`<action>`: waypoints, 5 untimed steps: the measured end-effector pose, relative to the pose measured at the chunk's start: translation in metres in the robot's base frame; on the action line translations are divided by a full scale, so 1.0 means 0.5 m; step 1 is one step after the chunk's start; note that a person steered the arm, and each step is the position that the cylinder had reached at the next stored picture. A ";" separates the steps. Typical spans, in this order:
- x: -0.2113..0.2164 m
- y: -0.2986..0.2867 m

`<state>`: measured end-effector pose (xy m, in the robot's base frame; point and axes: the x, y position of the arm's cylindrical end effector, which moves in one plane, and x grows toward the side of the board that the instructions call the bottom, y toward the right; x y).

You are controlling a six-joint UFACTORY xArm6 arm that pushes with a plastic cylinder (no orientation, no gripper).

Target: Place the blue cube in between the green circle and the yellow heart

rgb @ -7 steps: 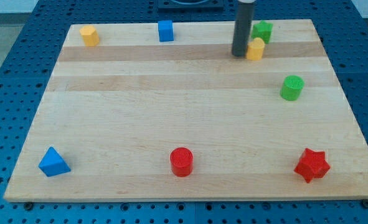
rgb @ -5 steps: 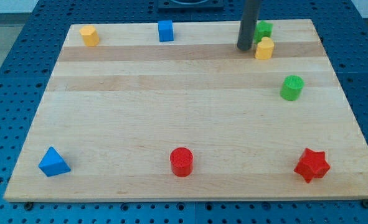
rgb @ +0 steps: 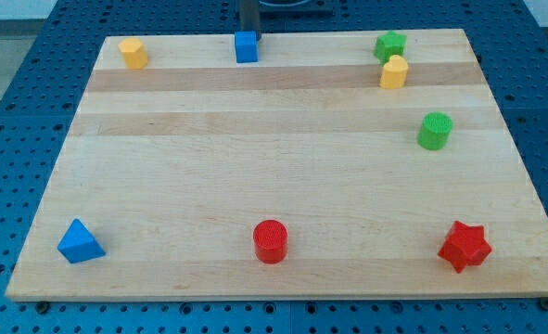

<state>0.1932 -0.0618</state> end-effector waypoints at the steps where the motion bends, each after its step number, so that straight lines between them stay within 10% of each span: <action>1: 0.000 -0.024; 5: 0.048 -0.028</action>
<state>0.2172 -0.0756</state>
